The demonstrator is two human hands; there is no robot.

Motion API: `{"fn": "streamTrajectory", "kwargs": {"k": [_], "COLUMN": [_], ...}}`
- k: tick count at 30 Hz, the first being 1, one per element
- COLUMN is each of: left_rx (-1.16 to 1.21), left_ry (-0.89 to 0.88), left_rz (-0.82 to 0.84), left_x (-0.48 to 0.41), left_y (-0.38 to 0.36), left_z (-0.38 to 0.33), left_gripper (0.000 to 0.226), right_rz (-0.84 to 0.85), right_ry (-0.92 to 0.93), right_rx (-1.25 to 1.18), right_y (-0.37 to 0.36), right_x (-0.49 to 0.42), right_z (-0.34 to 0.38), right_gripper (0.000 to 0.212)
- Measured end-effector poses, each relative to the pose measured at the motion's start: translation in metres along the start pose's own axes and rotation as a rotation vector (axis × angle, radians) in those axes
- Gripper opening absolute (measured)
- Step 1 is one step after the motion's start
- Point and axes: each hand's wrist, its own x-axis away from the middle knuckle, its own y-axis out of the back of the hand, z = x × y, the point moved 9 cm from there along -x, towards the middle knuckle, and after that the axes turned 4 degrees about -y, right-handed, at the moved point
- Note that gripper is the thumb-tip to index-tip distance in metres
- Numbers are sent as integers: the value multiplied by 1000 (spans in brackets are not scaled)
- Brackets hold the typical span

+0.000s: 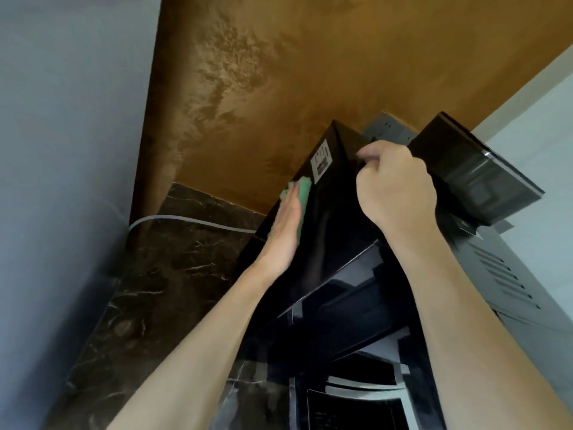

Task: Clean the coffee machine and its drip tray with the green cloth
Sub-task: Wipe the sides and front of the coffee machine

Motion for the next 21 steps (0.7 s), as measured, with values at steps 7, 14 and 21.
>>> {"fn": "streamTrajectory", "kwargs": {"k": [7, 14, 21], "left_rx": [64, -46, -168], "left_ry": [721, 272, -281], "left_rz": [-154, -139, 112], "left_x": [143, 7, -47], "left_y": [64, 19, -49], "left_z": [220, 46, -143], "left_gripper": [104, 90, 62], "right_rz": [13, 33, 30], "right_ry": [-3, 8, -40], "right_rx": [20, -2, -23], "right_y": [-3, -5, -5], "right_x": [-2, -2, -1], "right_z": [1, 1, -3], "right_gripper": [38, 37, 20]}}
